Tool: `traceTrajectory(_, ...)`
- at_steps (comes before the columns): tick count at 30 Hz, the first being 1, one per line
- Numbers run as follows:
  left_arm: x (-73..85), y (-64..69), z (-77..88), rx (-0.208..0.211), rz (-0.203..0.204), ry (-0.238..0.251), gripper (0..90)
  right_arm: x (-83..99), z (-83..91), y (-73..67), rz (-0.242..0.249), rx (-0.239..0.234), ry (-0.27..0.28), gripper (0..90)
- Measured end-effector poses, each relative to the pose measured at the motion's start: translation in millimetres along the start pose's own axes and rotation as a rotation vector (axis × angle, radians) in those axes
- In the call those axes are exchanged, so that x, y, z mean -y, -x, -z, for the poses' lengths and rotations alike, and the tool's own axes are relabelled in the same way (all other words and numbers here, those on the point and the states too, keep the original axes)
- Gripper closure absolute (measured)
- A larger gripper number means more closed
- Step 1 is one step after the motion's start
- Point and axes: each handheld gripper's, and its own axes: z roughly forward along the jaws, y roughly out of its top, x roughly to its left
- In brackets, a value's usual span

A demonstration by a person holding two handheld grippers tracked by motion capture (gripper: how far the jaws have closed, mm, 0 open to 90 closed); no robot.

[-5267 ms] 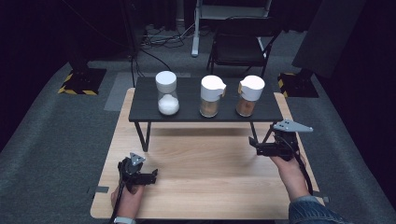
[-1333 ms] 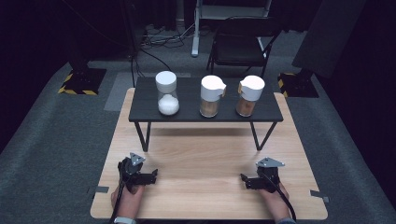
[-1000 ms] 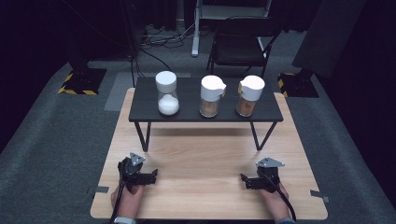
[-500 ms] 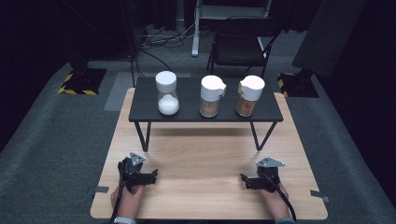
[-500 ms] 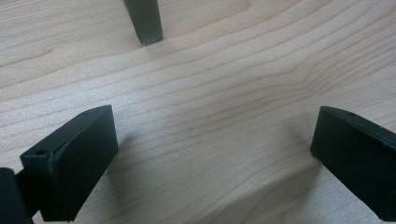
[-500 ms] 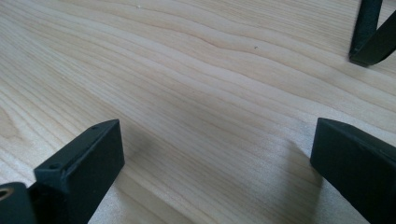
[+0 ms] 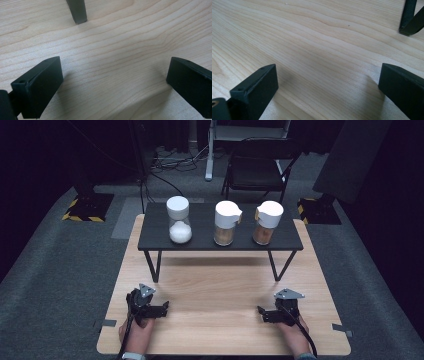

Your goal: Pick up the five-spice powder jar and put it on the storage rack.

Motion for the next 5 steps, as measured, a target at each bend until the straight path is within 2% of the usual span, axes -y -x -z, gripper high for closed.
traceTrajectory(5, 0.0, 0.0, 0.0, 0.000, 0.000, 0.000, 0.3, 0.0, 0.0, 0.1, 0.000, 0.000, 0.000, 2.4)
